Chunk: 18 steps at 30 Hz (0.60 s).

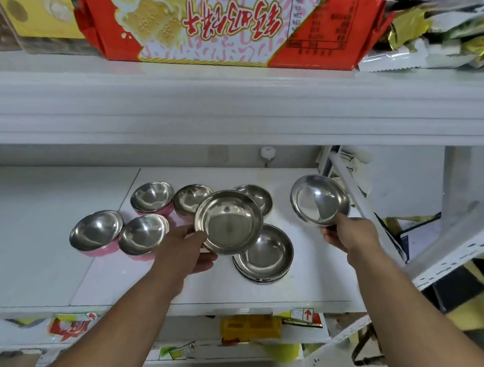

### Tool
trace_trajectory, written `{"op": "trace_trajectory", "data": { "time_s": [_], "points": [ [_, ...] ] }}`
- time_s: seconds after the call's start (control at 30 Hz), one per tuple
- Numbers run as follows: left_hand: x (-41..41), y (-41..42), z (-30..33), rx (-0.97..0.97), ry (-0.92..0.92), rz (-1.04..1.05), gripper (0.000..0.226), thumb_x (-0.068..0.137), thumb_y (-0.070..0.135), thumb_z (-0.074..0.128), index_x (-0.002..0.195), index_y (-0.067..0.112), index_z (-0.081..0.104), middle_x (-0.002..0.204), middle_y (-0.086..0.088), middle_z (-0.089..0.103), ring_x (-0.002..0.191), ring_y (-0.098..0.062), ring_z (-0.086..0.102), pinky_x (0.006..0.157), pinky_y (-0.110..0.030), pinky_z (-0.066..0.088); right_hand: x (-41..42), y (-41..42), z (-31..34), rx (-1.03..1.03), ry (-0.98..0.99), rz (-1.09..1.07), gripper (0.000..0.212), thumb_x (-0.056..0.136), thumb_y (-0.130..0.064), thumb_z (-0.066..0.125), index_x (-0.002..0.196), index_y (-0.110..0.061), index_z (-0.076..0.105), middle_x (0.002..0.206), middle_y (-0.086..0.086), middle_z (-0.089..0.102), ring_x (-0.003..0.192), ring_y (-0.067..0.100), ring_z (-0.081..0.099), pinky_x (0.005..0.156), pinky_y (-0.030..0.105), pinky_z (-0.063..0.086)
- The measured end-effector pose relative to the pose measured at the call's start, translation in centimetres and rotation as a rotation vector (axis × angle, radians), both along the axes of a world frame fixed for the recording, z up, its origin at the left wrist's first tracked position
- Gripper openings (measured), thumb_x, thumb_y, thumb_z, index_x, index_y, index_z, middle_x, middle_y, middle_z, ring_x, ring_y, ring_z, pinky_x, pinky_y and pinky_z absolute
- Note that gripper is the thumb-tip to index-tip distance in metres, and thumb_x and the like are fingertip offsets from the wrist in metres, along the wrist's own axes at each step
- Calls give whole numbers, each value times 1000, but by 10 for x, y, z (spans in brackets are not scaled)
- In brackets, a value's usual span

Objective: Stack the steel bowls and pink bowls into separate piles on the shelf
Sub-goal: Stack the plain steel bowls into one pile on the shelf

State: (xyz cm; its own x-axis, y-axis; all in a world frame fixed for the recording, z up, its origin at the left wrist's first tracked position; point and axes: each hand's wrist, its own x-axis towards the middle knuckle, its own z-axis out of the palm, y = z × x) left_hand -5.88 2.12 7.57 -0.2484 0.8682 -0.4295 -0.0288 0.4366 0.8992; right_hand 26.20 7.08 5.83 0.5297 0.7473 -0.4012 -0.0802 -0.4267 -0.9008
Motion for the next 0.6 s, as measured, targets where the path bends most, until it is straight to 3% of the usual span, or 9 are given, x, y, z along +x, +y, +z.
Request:
{"op": "trace_trajectory", "data": {
  "time_s": [0.13,0.27,0.37,0.47,0.6],
  "points": [
    [14,7,7,5,101,-170,23,93,9,54,109,19,68,94,-17,77,67,-25,76,59,-34,63,1,-34,32,99,-13,-32,16,90,-5,58,86,6,69,68,18,74,54,23,70,57,26,64],
    [30,12,15,-20,160,-276,11,96,9,54,98,9,65,82,-19,75,65,-24,71,67,-37,62,-2,-60,52,158,23,-21,16,92,-6,58,93,7,68,73,21,73,59,25,69,65,32,62],
    [39,16,14,-57,197,-321,13,96,11,53,86,13,61,79,-18,74,72,-28,74,61,-32,61,-4,-72,56,168,7,4,21,93,-8,59,96,10,69,68,19,74,58,24,70,65,32,60],
    [43,20,5,-71,257,-378,15,92,7,52,90,10,67,86,-22,77,61,-23,73,49,-28,60,-13,-83,58,145,-23,55,21,93,-8,58,95,9,71,71,21,76,59,24,71,62,30,62],
    [47,21,0,-66,283,-427,12,91,4,55,88,11,65,87,-25,76,62,-27,70,64,-38,64,-28,-87,52,111,-22,127,24,92,-6,59,102,14,70,73,24,76,53,21,69,56,27,62]
  ]
}}
